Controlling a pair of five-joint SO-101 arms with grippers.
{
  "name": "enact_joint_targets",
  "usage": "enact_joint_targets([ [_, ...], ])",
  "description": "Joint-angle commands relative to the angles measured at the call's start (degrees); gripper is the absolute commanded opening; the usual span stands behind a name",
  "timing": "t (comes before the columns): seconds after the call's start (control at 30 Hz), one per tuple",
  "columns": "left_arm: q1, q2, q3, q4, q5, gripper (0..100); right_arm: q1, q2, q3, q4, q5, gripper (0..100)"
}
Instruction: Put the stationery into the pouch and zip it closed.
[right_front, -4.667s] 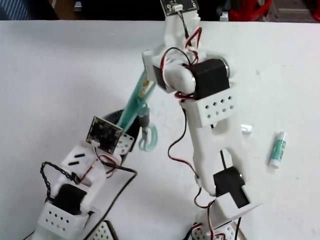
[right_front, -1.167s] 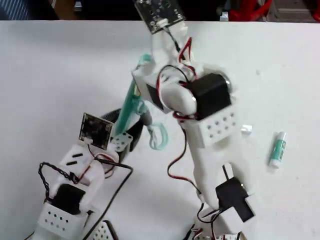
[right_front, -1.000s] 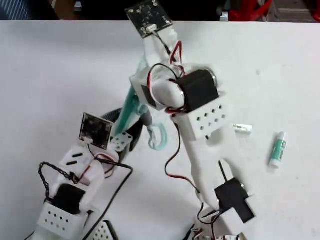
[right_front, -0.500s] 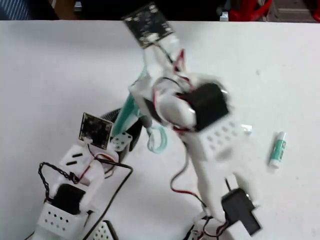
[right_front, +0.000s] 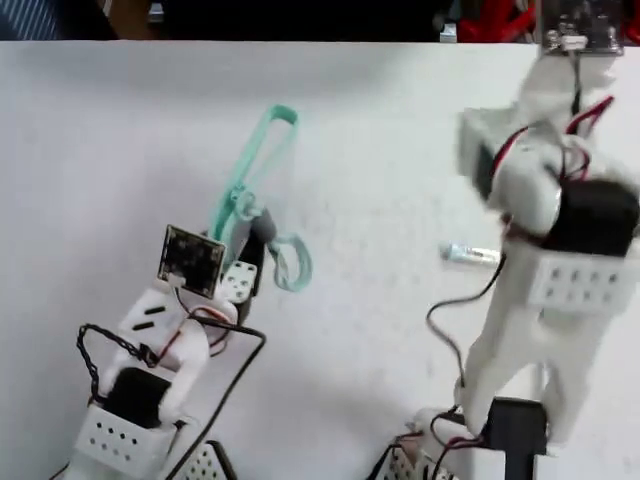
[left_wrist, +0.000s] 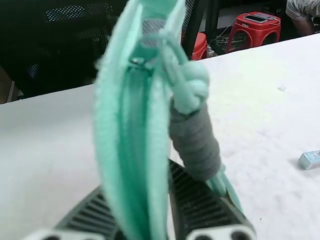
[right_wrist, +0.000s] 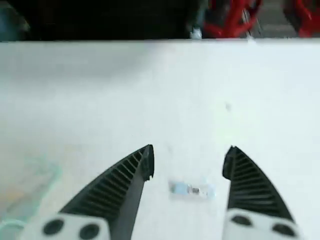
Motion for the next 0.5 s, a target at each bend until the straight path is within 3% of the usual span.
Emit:
enact_joint_targets([
  [0.0, -0.5, -0.9, -1.3, -0.2, 0.4, 4, 8.4, -1.2, 11.9, -3.7, 6.2, 18.6],
  [0.2, -2.2, -0.9, -1.2, -0.1, -1.1, 2, 9.7, -1.6, 36.6, -11.4, 18.4, 12.2],
  [0.47, -2.4, -0.9, -1.0, -0.1, -1.9, 3, 10.1, -4.4, 66.4, -34.2, 30.0, 14.2],
])
